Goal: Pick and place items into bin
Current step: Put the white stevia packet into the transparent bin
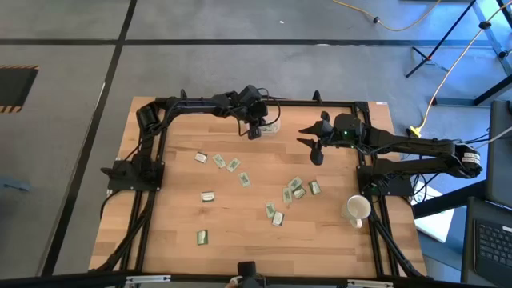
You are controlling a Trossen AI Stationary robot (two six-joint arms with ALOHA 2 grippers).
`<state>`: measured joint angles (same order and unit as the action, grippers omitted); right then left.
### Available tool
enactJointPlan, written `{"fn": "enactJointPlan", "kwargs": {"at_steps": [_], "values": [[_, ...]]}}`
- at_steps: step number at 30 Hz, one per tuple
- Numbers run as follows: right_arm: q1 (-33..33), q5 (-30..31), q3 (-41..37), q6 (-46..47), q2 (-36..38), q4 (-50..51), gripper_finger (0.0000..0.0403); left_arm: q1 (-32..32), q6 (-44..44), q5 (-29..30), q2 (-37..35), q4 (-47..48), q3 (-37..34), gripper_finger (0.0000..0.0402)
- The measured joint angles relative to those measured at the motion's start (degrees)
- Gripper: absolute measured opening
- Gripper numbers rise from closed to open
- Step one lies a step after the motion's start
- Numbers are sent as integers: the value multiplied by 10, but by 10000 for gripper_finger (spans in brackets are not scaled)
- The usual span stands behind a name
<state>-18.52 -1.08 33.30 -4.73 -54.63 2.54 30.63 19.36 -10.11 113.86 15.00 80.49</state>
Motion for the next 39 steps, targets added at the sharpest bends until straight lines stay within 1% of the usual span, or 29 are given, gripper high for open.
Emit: {"fn": "enactJointPlan", "kwargs": {"at_steps": [4, 10, 15, 17, 21, 25, 27, 29, 31, 35, 39], "values": [[0, 0, 0, 13, 0, 8, 152, 0, 38, 24, -44, 57, 0, 63], [0, 0, 0, 24, 0, 38, 152, -19, 73, -3, -133, 224, 1, 64], [0, 0, 0, 30, 0, 36, 152, -62, 70, -15, -153, 339, 1, 59], [0, 0, 0, 30, 0, 36, 152, -85, 70, -15, -153, 358, -11, 59], [0, 0, 0, 30, 0, 36, 152, -131, 73, -16, -150, 354, -65, 59], [0, 0, 0, 29, 0, 37, 152, -162, 60, -11, -150, 285, -124, 65], [0, 0, 0, 29, 0, 37, 152, -174, 49, 21, -150, 243, -143, 69], [0, 0, 0, 28, 0, 37, 152, -184, 41, 72, -150, 205, -161, 74], [0, 0, 0, 28, 0, 37, 152, -190, 39, 103, -150, 197, -173, 77], [0, 0, 0, 30, 0, 37, 152, -193, 34, 101, -150, 185, -186, 87], [0, 0, 0, 30, 0, 37, 152, -186, 5, 94, -150, 161, -198, 103]]}}
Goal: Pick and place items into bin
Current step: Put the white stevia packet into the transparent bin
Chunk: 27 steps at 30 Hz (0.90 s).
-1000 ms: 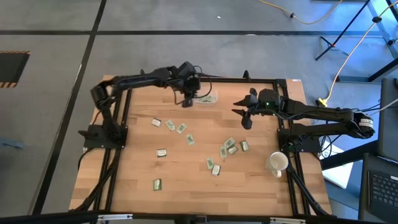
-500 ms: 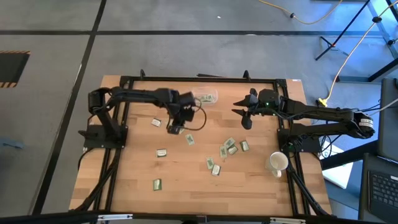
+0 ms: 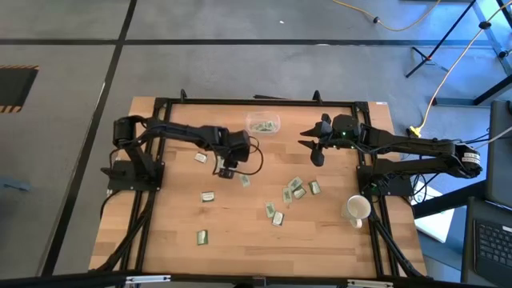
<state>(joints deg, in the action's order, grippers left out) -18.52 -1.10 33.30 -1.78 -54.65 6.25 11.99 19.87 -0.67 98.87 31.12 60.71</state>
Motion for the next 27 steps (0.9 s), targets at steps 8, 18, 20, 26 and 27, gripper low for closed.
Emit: {"fn": "enactJointPlan", "kwargs": {"at_steps": [8, 18, 20, 26, 27], "values": [[0, 0, 0, 0, 0, -1, 152, 13, -13, -21, 24, -18, -3, 117], [0, 0, 0, 0, 0, -3, 152, 13, -6, -11, 69, -26, -1, 100], [0, 0, 0, 0, 0, -3, 152, 13, -5, -10, 70, -26, -1, 94], [0, 0, 0, 0, 0, -3, 152, 13, 3, -10, 68, -25, -2, 73], [0, 0, 0, 0, 0, -3, 152, 13, 3, -10, 69, -24, -2, 70]]}}
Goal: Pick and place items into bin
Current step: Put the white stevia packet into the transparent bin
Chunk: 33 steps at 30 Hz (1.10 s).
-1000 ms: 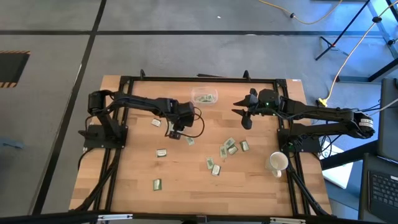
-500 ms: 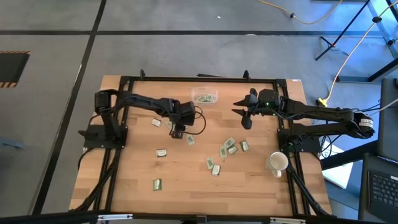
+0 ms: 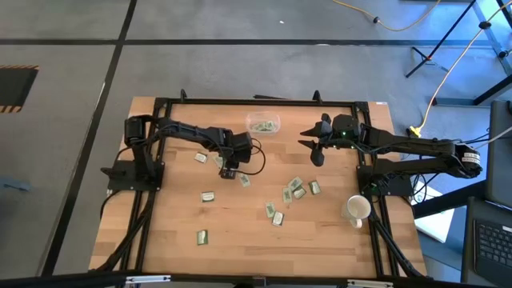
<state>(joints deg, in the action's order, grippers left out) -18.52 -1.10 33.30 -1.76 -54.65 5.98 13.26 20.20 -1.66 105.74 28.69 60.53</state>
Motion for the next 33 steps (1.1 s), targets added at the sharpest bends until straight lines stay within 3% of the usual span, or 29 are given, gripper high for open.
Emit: {"fn": "enactJointPlan", "kwargs": {"at_steps": [20, 26, 33], "values": [[0, 0, 0, 0, 0, 6, 152, 1, 9, 11, -23, 14, -2, 4], [0, 0, 0, 0, 0, 12, 152, 2, 49, 11, -50, 14, 32, 3], [0, 0, 0, 0, 0, 12, 152, 32, 85, 37, -51, -56, 97, 7]]}}
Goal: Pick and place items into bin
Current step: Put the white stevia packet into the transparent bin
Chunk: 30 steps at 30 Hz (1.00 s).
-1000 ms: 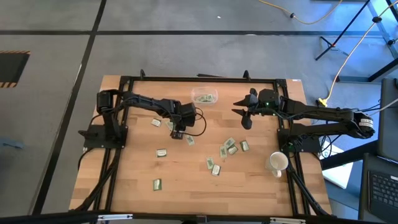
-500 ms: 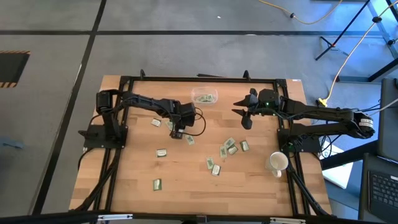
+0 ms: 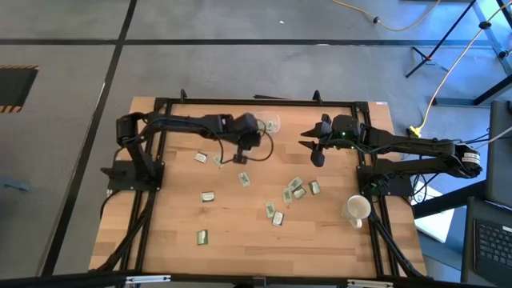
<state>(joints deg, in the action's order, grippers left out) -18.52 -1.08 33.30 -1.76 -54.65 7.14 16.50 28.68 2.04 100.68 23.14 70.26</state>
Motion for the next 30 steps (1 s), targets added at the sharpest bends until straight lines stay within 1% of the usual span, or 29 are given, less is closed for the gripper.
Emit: {"fn": "enactJointPlan", "kwargs": {"at_steps": [4, 6, 11, 13, 17, 22, 30], "values": [[0, 0, 0, 0, 0, 1, 152, 32, 33, -12, 1, -40, 17, 5], [0, 0, 0, -1, 0, 0, 152, 52, 41, -40, 1, -70, 18, 4], [0, 0, 0, -2, 0, 1, 152, 102, 30, -134, 18, -129, 18, 7], [0, 0, 0, -2, 0, 1, 152, 116, 21, -152, 34, -160, 18, 7], [0, 0, 0, -2, 0, 1, 152, 142, 20, -152, 65, -189, 18, 7], [0, 0, 0, -2, 0, 2, 152, 167, 8, -170, 103, -198, 18, 8], [0, 0, 0, -2, 0, 4, 152, 183, -10, -172, 128, -200, 18, 11]]}}
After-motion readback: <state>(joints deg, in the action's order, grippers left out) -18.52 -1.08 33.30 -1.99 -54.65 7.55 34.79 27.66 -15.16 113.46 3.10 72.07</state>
